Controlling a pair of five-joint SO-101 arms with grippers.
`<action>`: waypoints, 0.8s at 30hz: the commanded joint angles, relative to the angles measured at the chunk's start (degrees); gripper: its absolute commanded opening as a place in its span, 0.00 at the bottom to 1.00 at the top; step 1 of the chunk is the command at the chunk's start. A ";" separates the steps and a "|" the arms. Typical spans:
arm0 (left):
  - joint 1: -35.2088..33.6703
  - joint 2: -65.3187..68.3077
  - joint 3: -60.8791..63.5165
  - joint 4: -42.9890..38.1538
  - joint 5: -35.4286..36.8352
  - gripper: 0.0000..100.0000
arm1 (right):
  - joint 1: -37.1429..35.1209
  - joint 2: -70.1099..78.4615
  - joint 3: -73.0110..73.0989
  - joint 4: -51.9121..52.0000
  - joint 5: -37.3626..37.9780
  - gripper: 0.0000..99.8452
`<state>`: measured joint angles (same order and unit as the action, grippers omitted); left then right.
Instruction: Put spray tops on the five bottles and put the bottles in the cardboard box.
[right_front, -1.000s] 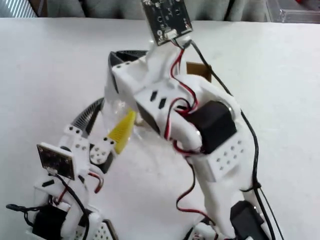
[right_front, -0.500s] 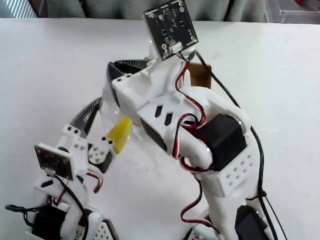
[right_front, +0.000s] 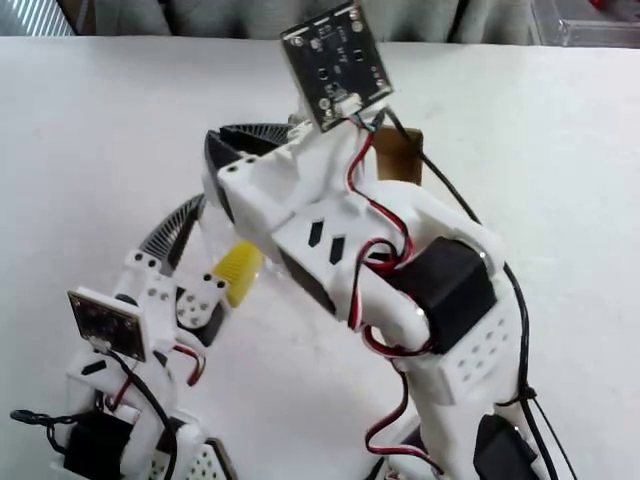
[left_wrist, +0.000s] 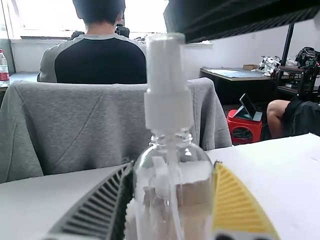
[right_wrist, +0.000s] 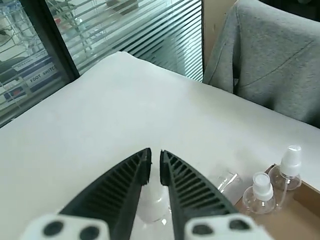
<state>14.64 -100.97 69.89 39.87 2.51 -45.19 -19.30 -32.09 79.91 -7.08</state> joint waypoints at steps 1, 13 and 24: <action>0.04 -0.75 -0.70 -0.35 -0.62 0.02 | 4.00 -2.86 -3.60 -0.84 0.09 0.01; -0.04 -0.22 -0.35 -2.29 -0.26 0.02 | 23.25 -4.35 -3.25 16.48 0.09 0.01; -0.31 -0.13 2.46 -10.90 -0.44 0.02 | 35.21 -15.60 29.45 15.16 8.79 0.01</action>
<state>14.90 -101.14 73.14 31.16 2.42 -12.48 -29.58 -12.13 96.79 -1.45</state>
